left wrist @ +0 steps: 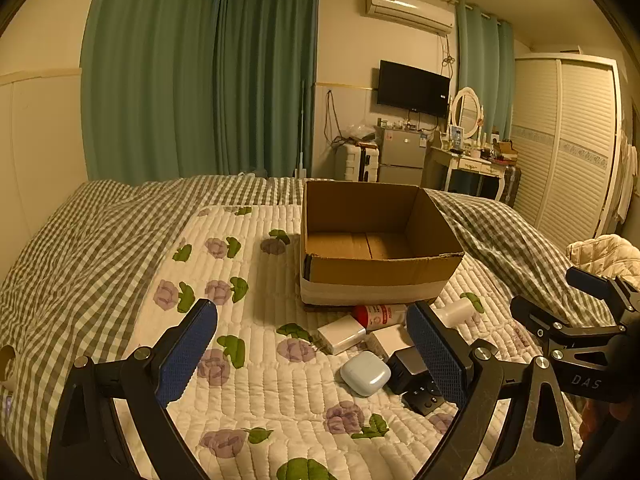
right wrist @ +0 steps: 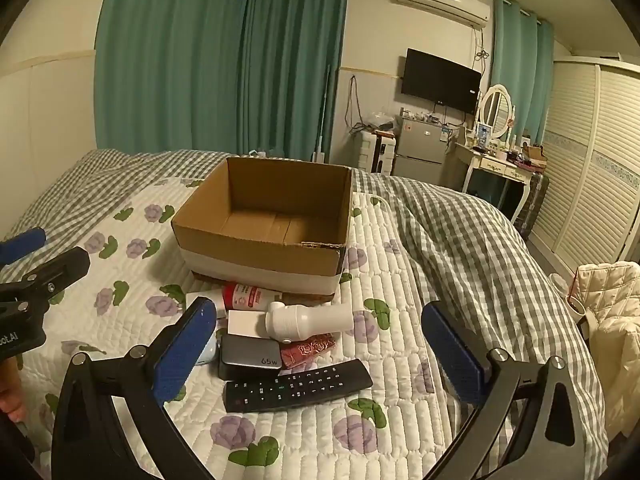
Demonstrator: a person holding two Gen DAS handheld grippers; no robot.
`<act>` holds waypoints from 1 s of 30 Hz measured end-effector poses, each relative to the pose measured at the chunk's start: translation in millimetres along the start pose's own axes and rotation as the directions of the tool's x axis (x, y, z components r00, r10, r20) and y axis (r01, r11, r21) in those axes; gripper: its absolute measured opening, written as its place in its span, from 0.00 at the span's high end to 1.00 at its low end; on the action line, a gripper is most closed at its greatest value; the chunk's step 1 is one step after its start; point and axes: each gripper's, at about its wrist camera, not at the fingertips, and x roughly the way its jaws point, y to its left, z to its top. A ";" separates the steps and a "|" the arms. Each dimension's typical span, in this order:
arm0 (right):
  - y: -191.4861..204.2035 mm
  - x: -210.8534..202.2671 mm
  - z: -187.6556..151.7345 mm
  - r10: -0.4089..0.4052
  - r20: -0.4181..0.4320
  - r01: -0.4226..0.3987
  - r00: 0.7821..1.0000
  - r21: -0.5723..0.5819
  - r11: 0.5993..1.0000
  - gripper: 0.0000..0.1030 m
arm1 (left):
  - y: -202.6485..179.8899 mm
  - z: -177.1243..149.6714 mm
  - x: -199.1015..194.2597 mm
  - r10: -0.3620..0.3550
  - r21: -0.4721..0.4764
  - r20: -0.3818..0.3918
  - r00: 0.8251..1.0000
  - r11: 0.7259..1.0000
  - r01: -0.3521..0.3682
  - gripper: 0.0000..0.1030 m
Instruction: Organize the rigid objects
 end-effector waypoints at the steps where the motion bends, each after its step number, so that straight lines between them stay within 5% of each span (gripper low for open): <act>1: -0.2 0.0 0.3 0.002 -0.001 -0.002 1.000 0.000 1.000 0.00 | 1.3 0.9 0.8 0.001 0.000 -0.002 1.000 1.000 -0.001 0.05; 30: 3.5 8.8 -4.6 0.008 -0.053 -0.009 0.999 -0.028 1.000 0.00 | 1.6 1.1 3.1 0.015 0.020 -0.017 1.000 1.000 -0.014 0.05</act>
